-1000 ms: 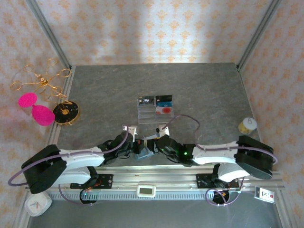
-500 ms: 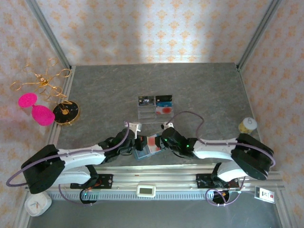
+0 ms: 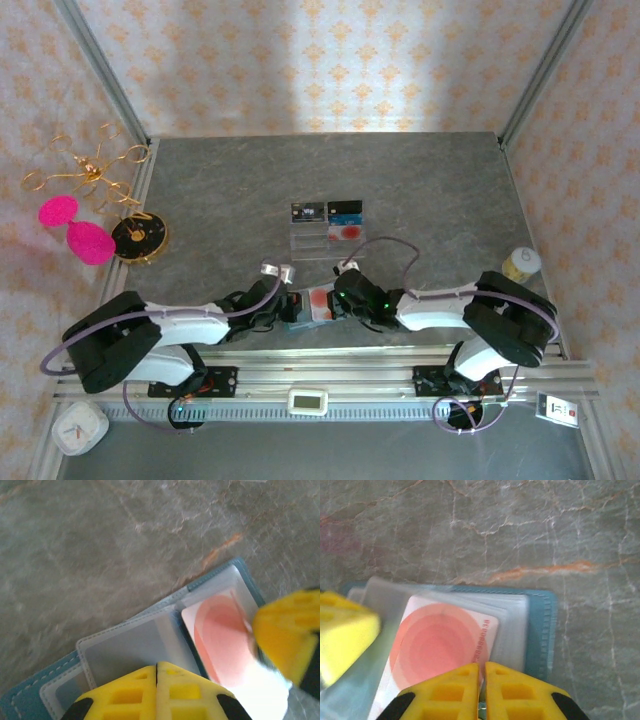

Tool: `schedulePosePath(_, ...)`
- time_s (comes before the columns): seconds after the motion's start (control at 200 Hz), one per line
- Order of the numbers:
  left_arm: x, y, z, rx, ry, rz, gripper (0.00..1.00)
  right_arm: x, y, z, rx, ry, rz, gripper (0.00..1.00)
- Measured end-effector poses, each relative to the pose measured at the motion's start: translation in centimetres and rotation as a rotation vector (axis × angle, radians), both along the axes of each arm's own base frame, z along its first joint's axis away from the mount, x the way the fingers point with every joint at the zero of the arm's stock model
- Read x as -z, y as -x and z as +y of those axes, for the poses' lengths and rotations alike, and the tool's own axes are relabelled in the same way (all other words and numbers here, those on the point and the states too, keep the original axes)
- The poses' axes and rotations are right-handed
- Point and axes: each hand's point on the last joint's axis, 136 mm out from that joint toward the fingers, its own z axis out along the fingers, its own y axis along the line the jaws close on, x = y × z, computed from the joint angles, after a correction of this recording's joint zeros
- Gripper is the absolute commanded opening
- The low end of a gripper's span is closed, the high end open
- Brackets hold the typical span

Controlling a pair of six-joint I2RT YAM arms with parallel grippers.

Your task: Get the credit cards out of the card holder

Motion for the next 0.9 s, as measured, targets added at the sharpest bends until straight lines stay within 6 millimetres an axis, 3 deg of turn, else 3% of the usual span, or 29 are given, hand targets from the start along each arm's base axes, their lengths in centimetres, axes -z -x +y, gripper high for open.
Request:
schedulePosePath(0.21, -0.6, -1.4, 0.8, -0.016, -0.028, -0.014, 0.0, -0.1, 1.8, 0.3, 0.01, -0.035, 0.011, 0.09)
schedulePosePath(0.265, -1.4, -1.3, 1.2, -0.021, -0.024, -0.025, 0.0, -0.1, 2.0, 0.2, 0.011, -0.038, 0.013, 0.09)
schedulePosePath(0.355, -3.7, -1.1, 1.3, -0.018, 0.019, -0.07, 0.09, -0.1, 1.9, 0.2, 0.013, -0.036, 0.011, 0.09)
schedulePosePath(0.486, -6.1, -0.7, 0.3, 0.02, 0.119, -0.107, 0.14, -0.1, 1.9, 0.2, 0.012, -0.032, 0.008, 0.08)
schedulePosePath(0.736, -2.2, 0.9, -1.8, 0.112, 0.132, 0.041, 0.17, -0.1, 1.4, -0.1, -0.018, -0.021, 0.0, 0.08)
schedulePosePath(0.901, -1.7, 1.1, -2.2, 0.115, 0.151, 0.07, 0.21, -0.1, 1.3, -0.1, -0.032, -0.018, -0.001, 0.07)
